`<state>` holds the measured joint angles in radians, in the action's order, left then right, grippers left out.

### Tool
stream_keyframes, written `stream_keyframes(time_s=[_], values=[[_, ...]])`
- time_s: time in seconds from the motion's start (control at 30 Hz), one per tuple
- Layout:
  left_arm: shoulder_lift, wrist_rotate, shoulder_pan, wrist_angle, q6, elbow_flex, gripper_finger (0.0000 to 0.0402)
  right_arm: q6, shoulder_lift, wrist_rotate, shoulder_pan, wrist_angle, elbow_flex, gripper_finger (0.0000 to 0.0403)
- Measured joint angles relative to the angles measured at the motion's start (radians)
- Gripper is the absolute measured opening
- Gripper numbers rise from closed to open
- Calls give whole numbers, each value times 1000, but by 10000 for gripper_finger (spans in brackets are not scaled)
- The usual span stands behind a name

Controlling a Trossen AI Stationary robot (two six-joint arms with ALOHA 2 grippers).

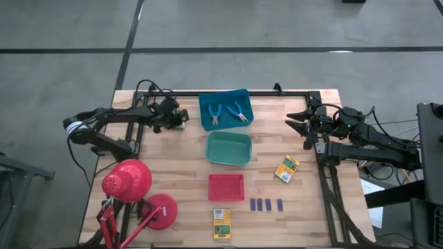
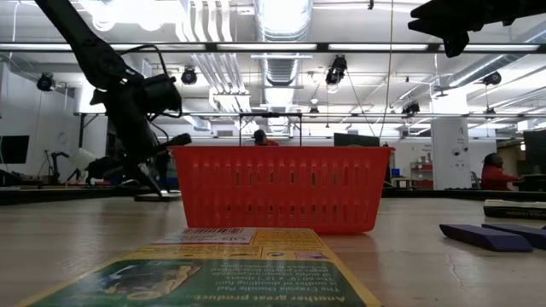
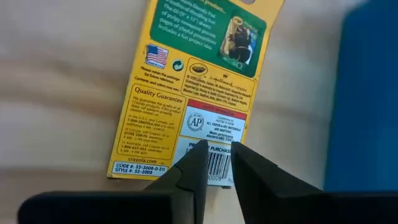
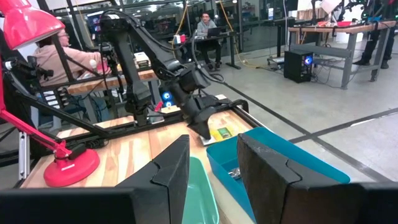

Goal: Pick & Place School Supplies
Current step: Put the yellow crayon box in the green bin

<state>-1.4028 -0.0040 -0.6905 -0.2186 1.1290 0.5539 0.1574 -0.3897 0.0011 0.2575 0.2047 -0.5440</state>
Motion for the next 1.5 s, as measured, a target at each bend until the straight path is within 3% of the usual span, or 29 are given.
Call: stream_keyframes(time_s=[0.93, 1.13, 1.33, 1.5], values=[[19, 243, 641, -244, 155, -2, 78, 0, 0, 0, 0, 0, 0, 128], [101, 243, 711, -381, 140, -3, 78, 0, 0, 0, 0, 0, 0, 128], [210, 173, 741, -496, 140, -10, 78, 0, 0, 0, 0, 0, 0, 128], [276, 170, 742, -496, 175, -8, 78, 0, 0, 0, 0, 0, 0, 128]])
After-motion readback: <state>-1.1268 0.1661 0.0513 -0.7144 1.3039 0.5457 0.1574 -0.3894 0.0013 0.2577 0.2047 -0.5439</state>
